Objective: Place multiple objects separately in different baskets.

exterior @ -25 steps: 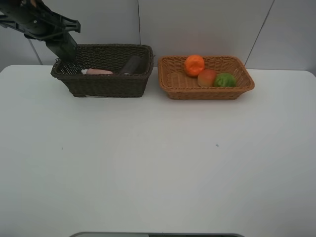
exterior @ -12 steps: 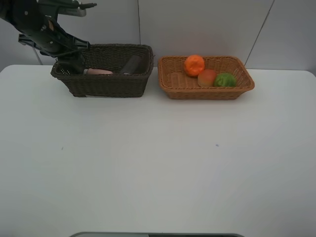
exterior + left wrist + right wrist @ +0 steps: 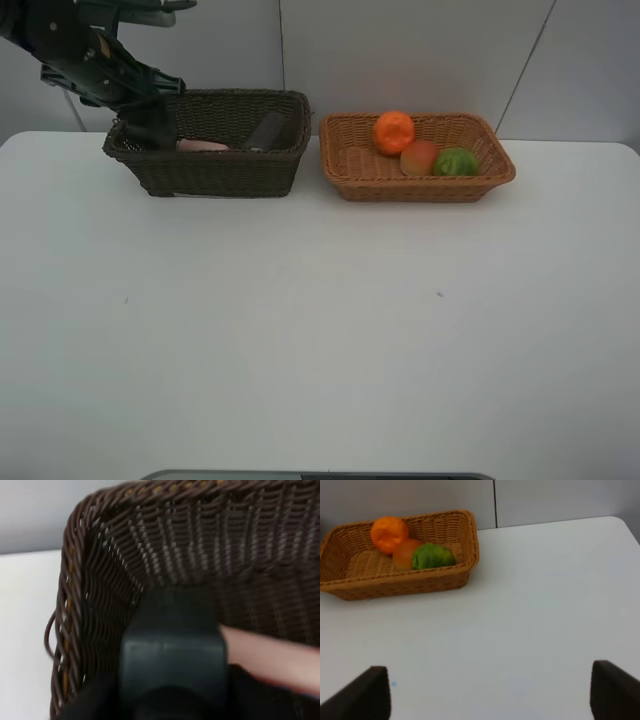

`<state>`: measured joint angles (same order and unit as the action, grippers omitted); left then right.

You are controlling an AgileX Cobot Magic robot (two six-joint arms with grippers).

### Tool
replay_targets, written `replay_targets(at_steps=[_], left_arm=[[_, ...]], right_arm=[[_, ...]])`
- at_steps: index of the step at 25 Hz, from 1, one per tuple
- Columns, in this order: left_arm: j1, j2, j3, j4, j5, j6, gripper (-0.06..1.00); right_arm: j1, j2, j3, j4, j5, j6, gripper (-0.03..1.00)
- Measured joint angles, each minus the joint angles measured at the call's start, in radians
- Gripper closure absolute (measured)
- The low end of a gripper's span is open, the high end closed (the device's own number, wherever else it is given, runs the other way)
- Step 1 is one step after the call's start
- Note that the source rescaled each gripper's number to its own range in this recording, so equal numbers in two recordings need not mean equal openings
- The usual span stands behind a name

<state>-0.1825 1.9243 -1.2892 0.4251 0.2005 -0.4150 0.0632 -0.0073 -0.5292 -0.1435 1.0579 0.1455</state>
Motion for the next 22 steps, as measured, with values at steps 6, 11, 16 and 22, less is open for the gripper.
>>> replay_targets(at_steps=[6,11,16,22], left_arm=[[0.0,-0.023,-0.003,0.0,-0.008,0.001,0.02],[0.0,-0.108,-0.003,0.002,0.077,0.002,0.02],[0.0,-0.266,0.063,0.002,0.193,0.003,0.02],[0.0,-0.584,0.283,-0.037,0.277,-0.008,0.02]], right_arm=[[0.0,0.0,0.0,0.0,0.0,0.0,0.09],[0.0,0.0,0.0,0.0,0.0,0.0,0.09],[0.0,0.0,0.0,0.0,0.0,0.0,0.09],[0.0,0.0,0.0,0.0,0.0,0.0,0.09]])
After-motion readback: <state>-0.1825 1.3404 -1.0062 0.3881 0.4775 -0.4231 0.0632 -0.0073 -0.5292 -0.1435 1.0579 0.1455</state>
